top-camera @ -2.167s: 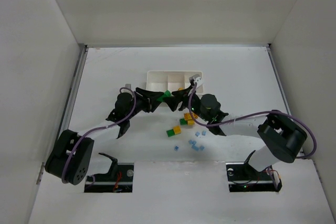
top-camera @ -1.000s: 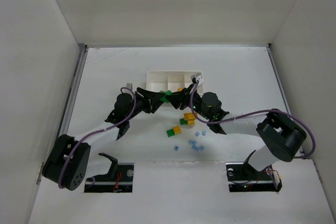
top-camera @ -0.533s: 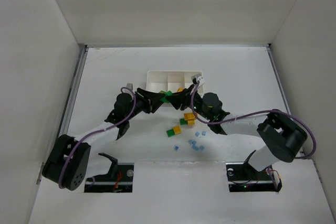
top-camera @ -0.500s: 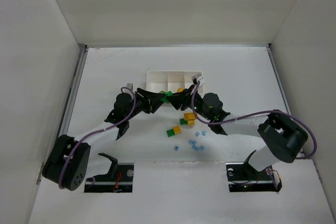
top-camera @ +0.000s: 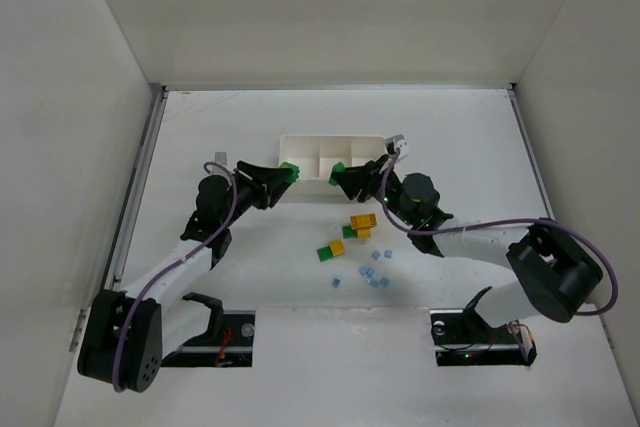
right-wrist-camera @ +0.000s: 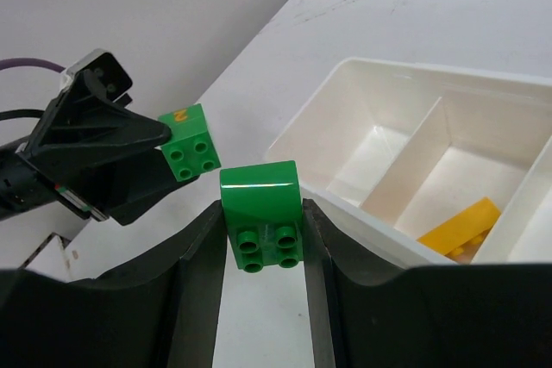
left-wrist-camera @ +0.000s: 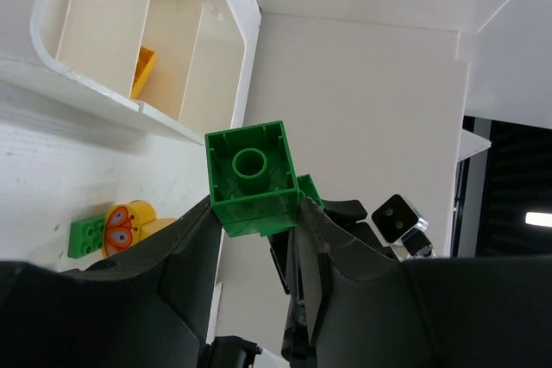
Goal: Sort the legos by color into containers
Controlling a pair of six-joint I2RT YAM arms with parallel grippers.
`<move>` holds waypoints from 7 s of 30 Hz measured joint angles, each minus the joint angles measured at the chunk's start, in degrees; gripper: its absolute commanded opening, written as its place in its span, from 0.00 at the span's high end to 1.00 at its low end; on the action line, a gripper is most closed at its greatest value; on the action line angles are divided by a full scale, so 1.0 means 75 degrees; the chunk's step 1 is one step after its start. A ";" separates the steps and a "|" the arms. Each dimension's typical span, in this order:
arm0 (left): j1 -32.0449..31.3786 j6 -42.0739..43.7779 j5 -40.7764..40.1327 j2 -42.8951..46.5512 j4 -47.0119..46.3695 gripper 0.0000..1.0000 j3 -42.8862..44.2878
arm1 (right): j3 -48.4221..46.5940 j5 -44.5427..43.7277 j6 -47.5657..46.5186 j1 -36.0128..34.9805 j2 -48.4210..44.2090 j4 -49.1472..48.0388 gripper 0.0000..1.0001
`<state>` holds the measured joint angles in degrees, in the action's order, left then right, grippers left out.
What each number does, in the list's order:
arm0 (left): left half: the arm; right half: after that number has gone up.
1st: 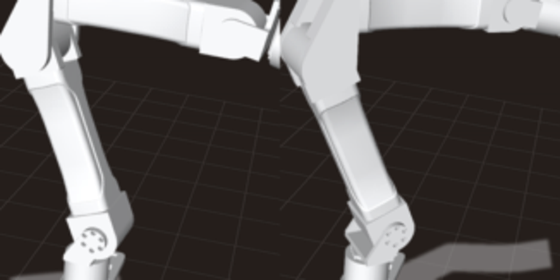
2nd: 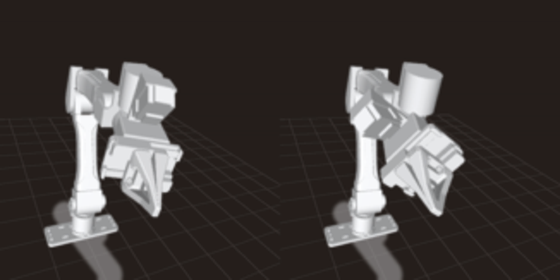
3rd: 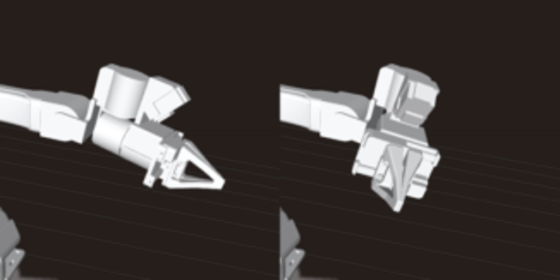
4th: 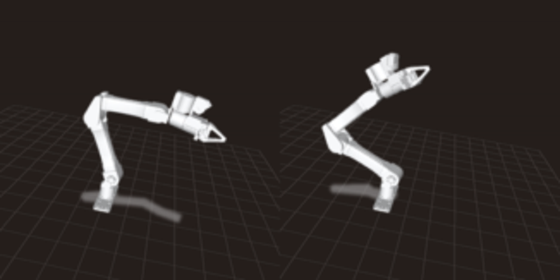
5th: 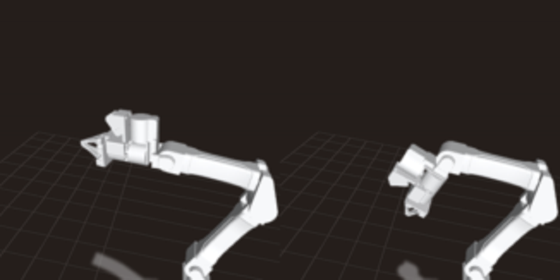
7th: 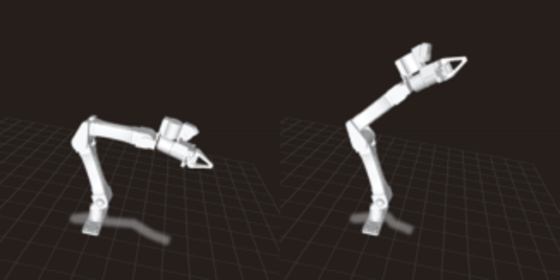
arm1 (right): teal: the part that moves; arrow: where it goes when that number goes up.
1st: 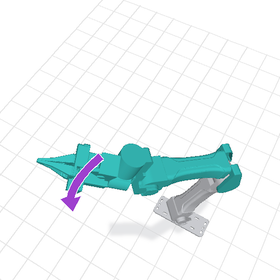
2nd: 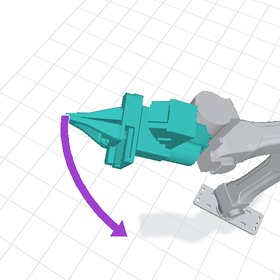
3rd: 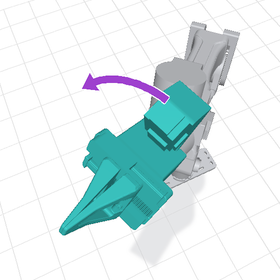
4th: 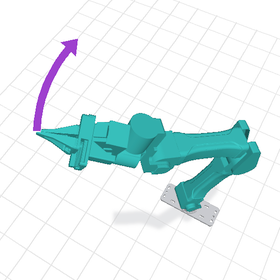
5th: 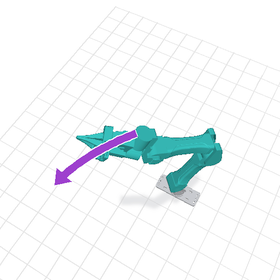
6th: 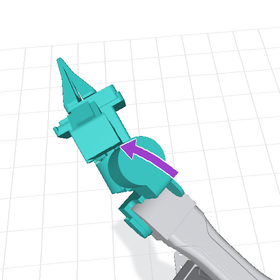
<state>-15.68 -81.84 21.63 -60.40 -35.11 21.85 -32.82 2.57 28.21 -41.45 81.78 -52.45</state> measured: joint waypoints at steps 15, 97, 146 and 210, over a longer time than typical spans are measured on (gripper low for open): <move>-0.1530 0.1081 -0.0321 -0.0256 0.0367 0.89 0.0562 | -0.0775 -0.2154 -0.0723 0.0831 0.0323 0.2008 0.68; -0.2343 0.0452 -0.0749 -0.1067 0.0143 0.54 0.1005 | 0.0245 -0.0554 -0.0734 -0.0784 -0.0816 0.1192 0.69; -0.2130 0.0527 -0.0947 -0.1323 0.0082 0.83 0.1005 | 0.0239 -0.1303 -0.1550 -0.1128 -0.1040 0.1798 0.50; -0.2066 0.1137 -0.1011 -0.1376 0.0029 0.88 0.1294 | -0.1145 -0.2812 -0.1626 0.0595 0.0667 0.2547 0.47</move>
<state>-31.18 -73.32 14.04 -70.72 -34.89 31.55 -41.41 -18.52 16.01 -36.99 86.78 -33.34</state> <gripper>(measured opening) 0.332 0.517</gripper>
